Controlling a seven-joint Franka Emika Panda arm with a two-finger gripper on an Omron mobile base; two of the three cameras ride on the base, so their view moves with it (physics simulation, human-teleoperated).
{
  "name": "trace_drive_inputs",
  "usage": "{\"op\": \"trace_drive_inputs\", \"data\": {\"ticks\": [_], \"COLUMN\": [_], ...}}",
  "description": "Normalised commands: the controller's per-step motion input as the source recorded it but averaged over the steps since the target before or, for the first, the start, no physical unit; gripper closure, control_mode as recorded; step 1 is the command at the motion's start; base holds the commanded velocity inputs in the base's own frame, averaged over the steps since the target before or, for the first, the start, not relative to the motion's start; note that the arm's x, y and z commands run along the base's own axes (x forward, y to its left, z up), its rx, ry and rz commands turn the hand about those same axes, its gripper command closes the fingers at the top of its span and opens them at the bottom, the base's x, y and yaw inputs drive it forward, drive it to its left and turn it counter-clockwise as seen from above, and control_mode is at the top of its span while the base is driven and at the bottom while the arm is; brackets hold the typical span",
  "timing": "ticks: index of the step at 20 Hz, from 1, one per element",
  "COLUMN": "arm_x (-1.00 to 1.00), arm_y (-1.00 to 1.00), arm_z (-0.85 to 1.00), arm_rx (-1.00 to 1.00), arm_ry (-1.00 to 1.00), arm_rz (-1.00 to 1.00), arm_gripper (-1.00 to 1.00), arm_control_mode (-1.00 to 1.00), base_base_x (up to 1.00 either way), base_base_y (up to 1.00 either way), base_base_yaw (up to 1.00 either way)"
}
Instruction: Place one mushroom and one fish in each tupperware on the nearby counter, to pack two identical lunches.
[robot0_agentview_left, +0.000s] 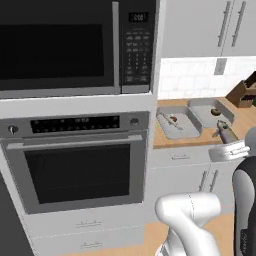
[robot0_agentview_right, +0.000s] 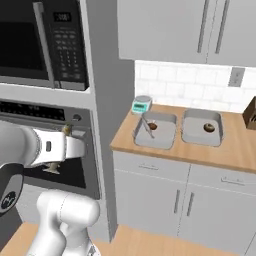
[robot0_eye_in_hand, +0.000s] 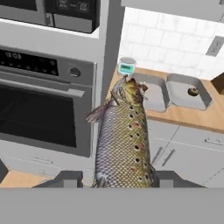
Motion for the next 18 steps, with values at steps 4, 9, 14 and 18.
{"op": "trace_drive_inputs", "data": {"ticks": [4, 9, 14, 18], "arm_x": [0.00, 0.00, 0.00, 0.00], "arm_y": [0.00, 0.00, 0.00, 0.00], "arm_z": [0.00, 0.00, 0.00, 0.00], "arm_rx": [0.00, 0.00, 0.00, 0.00], "arm_ry": [0.00, 0.00, 0.00, 0.00], "arm_rz": [0.00, 0.00, 0.00, 0.00], "arm_gripper": [1.00, 1.00, 1.00, 1.00], "arm_control_mode": [1.00, 1.00, 1.00, 1.00], "base_base_x": [0.50, 0.62, 0.84, 0.75], "base_base_y": [-1.00, -0.98, -0.65, -0.38], "base_base_yaw": [0.17, 0.17, 0.10, 0.06]}}
